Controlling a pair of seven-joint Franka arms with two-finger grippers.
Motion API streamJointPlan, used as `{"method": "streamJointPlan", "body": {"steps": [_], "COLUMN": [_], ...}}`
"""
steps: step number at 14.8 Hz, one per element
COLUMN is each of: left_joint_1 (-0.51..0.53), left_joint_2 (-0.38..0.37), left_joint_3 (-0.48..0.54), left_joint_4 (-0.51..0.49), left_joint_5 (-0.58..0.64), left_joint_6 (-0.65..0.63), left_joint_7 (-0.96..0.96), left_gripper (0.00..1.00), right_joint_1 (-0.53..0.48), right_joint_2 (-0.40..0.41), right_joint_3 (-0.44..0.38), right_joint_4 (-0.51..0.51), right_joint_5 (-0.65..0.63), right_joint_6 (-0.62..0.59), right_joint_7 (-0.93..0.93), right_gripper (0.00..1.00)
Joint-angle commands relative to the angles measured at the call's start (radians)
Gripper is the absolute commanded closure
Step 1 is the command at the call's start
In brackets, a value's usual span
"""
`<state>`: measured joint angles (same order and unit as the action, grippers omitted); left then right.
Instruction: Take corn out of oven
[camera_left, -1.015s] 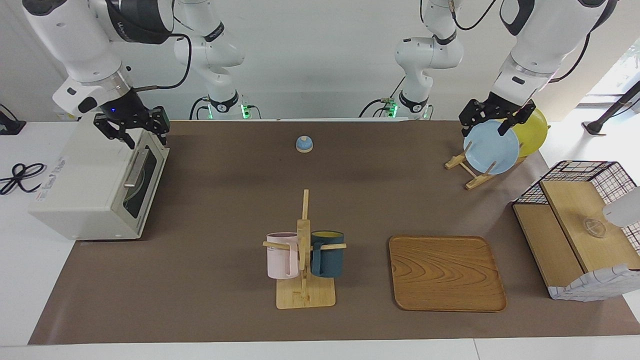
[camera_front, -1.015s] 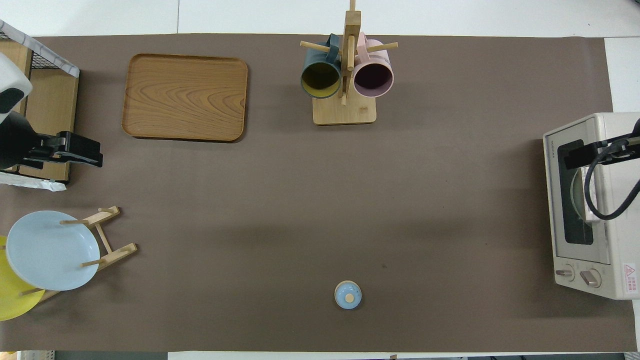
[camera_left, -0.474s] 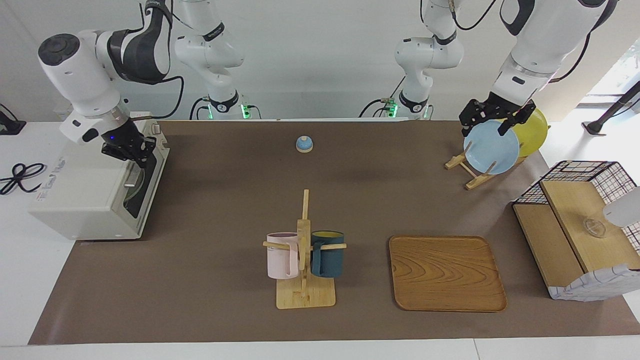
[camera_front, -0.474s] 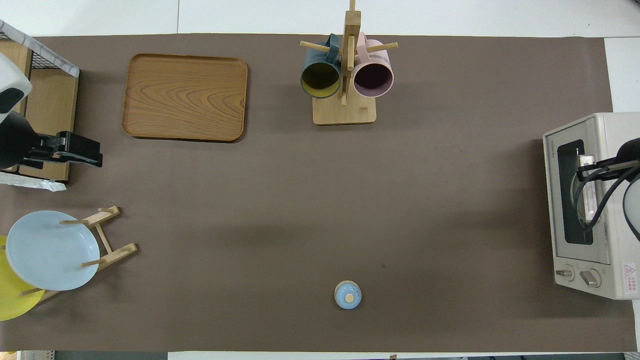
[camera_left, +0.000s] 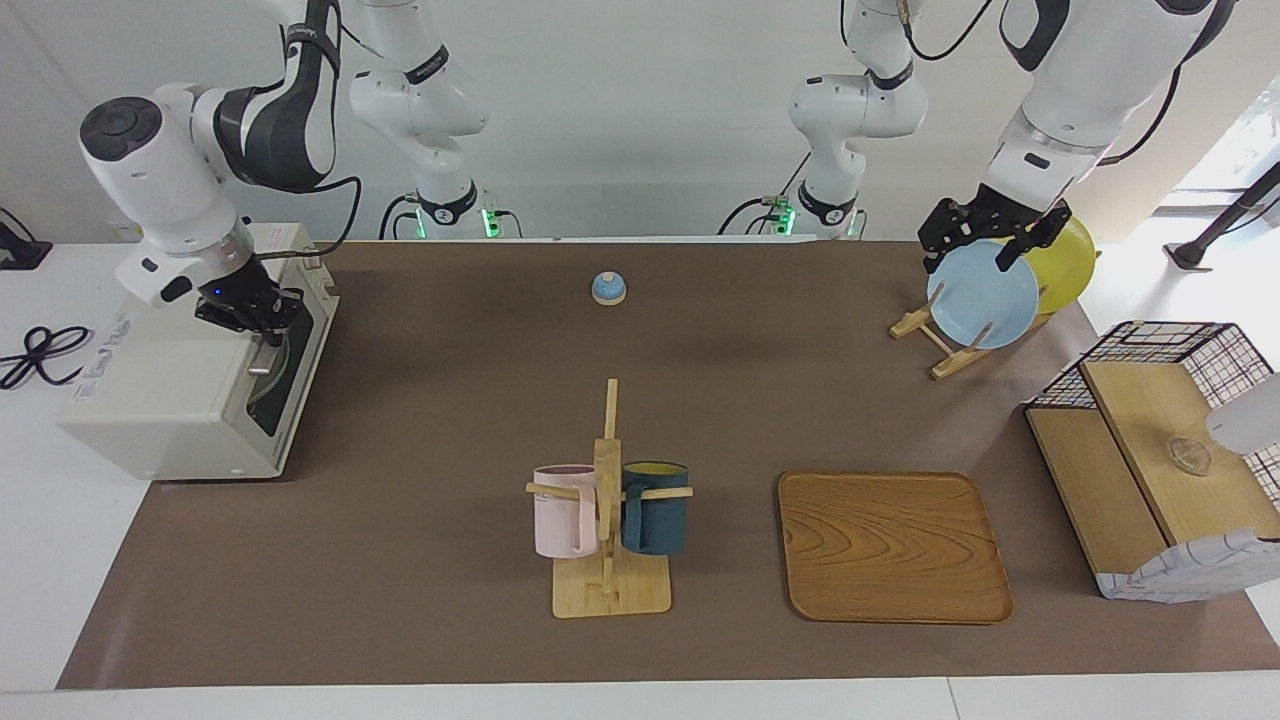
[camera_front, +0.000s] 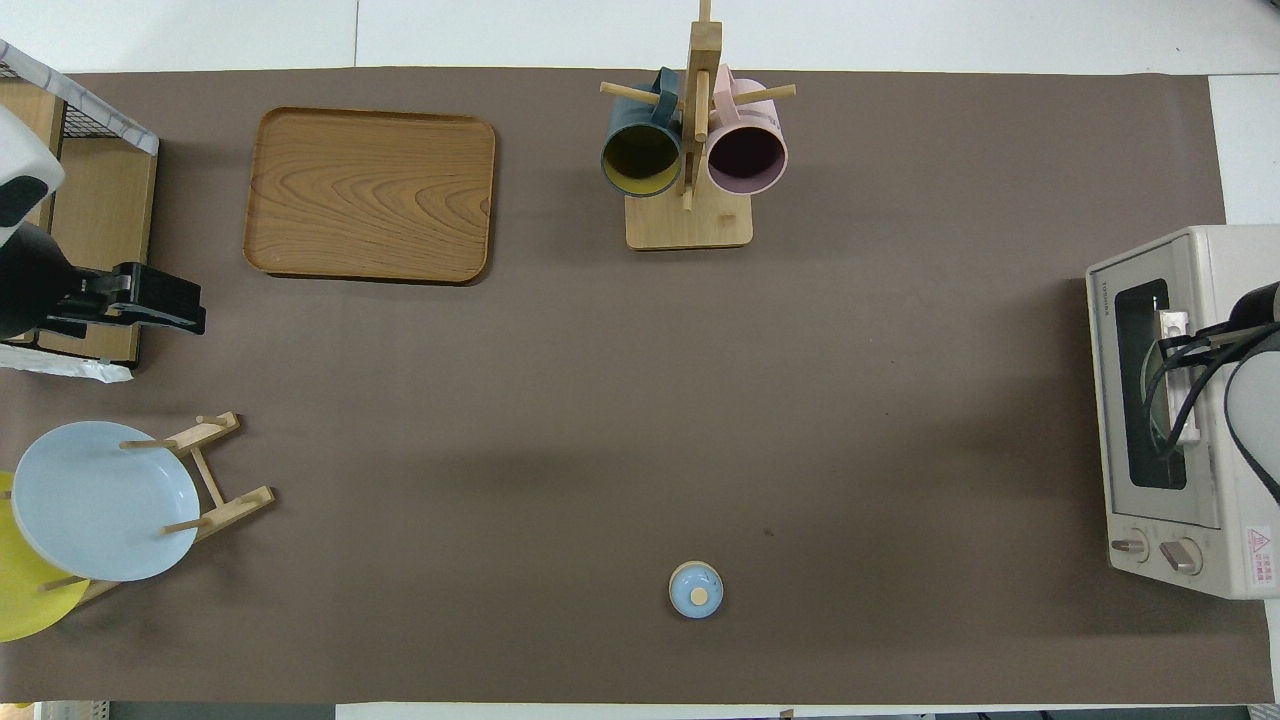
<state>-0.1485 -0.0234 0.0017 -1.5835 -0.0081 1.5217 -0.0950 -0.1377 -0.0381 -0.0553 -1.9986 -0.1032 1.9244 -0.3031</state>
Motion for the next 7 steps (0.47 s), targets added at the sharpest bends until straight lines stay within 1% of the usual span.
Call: {"method": "streamJointPlan", "body": {"steps": [1,7], "left_joint_1": [0.013,0.013], "left_joint_2": [-0.026,-0.026], "left_joint_3": [-0.003,-0.003], "left_joint_4": [-0.027,-0.027], "left_joint_5": [-0.015,-0.015], "left_joint_6": [-0.003,-0.005], "left_joint_7": [0.009,0.009], "left_gripper": [0.0,0.0], "right_joint_1": [-0.017,-0.005], "right_joint_2": [-0.003,-0.003], "right_joint_3": [0.005,0.008], "right_joint_4": [-0.022,-0.034], "right_joint_5": [-0.019,-0.013], "right_joint_6": [0.021,0.022], "right_joint_7": [0.004,0.005], "right_gripper": [1.0,1.0]}}
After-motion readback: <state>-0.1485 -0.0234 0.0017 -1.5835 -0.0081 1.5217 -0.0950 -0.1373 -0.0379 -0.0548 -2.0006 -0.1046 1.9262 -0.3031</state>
